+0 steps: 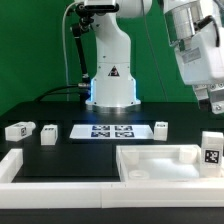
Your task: Assemble square table
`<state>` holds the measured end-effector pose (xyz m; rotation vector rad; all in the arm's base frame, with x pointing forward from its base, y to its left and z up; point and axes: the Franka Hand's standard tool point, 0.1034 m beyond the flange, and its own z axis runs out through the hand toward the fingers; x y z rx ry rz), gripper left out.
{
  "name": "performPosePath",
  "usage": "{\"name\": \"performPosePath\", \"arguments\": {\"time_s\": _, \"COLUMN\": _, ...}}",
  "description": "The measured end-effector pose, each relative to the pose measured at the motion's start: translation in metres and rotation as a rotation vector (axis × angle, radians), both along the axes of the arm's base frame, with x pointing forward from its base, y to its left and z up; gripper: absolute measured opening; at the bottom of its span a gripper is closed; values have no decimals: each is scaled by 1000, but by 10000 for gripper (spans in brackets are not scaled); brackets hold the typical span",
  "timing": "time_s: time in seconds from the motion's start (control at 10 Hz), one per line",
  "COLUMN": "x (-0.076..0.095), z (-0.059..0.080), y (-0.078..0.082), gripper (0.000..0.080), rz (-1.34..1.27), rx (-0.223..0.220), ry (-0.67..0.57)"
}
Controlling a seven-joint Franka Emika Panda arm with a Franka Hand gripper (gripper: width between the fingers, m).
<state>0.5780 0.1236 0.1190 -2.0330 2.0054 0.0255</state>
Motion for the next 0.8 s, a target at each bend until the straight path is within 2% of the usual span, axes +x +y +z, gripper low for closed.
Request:
{"name": "performPosePath", "arguments": {"time_s": 0.4, "x": -2, "z": -3, "y": -2, "gripper": 649, "rz": 269, "rx": -53, "ry": -60}}
{"name": "performPosePath", "arguments": {"time_s": 0.5, "x": -18, "z": -15, "y": -7, "gripper": 649, "rz": 380, "rx": -66, "ry": -69}}
{"name": "performPosePath", "arguments": {"time_s": 0.7, "x": -42, "z": -24, "y": -14, "gripper": 649, "rz": 558, "rx": -93, "ry": -71}}
{"name": "performPosePath", "arguments": {"time_s": 0.8, "x": -50, "z": -29, "y": -11, "gripper": 649, "rz": 596, "rx": -102, "ry": -59}}
